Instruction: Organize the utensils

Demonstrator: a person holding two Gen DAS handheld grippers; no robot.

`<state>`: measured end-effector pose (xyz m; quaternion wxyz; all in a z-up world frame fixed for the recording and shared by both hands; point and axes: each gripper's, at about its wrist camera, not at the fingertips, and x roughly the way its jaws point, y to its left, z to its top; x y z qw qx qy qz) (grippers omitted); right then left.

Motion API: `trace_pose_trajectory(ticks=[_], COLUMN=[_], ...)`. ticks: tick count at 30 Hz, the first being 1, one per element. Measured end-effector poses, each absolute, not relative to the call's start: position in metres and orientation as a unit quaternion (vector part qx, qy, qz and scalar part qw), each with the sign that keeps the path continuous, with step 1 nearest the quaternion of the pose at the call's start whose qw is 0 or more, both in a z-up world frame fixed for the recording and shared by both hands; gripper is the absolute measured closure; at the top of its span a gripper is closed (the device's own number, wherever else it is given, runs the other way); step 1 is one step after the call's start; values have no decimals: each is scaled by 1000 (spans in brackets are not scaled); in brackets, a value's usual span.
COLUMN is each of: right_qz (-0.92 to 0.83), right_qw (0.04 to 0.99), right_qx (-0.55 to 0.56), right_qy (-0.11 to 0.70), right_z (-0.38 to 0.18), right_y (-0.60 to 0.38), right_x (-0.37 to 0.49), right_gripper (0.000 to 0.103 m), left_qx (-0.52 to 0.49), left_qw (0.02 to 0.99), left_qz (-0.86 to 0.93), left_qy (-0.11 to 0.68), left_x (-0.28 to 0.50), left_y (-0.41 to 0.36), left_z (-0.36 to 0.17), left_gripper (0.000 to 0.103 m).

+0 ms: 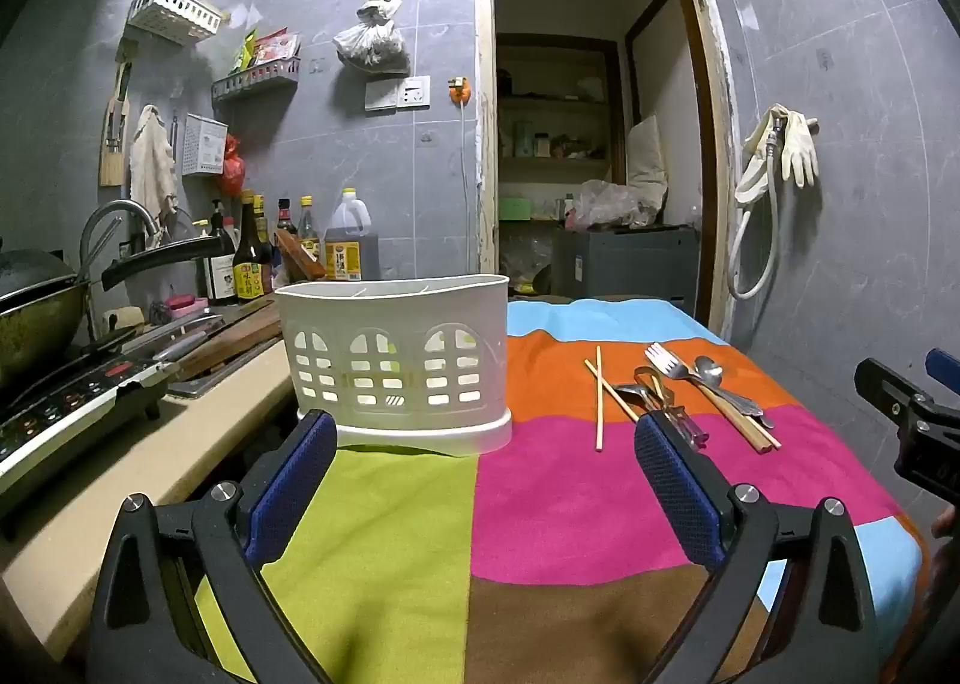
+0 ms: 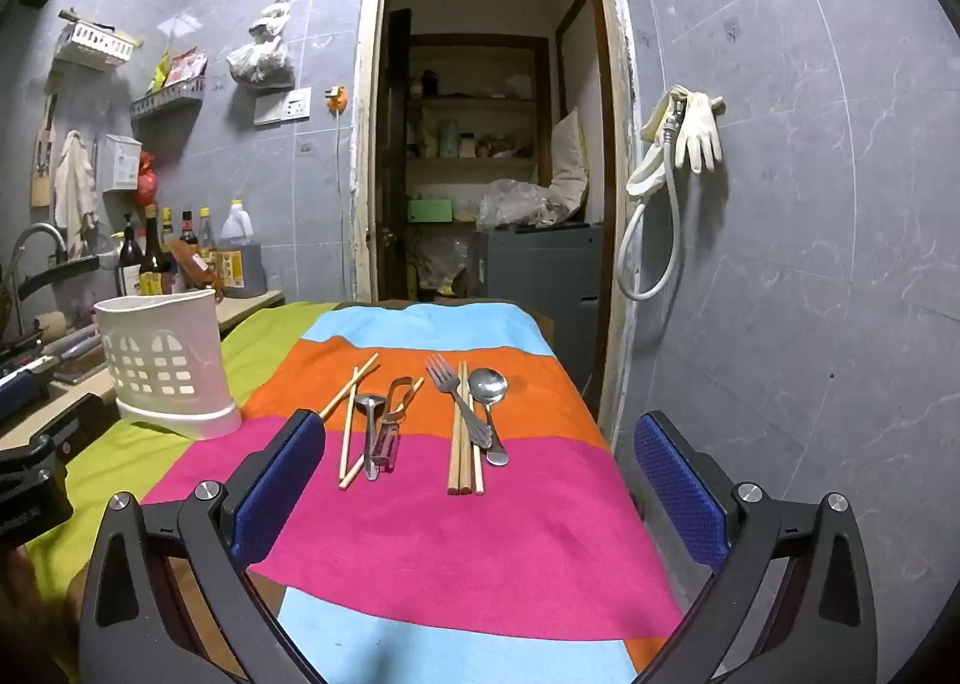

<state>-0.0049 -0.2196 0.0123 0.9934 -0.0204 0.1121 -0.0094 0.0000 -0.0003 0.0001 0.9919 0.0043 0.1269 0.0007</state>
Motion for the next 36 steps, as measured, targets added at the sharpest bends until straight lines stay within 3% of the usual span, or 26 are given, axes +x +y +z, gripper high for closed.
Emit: trace_pose_trajectory(ticks=[36], right_qz=[-8], right_qw=[993], right_qx=[-16], right_qy=[115], right_z=[13], right_y=[-217], right_x=[-4], right_gripper=[0], left_qx=[3], left_qw=[992], left_qz=[1], left_qy=[128], left_x=[0], left_y=[0], left_z=[0], left_gripper=[5])
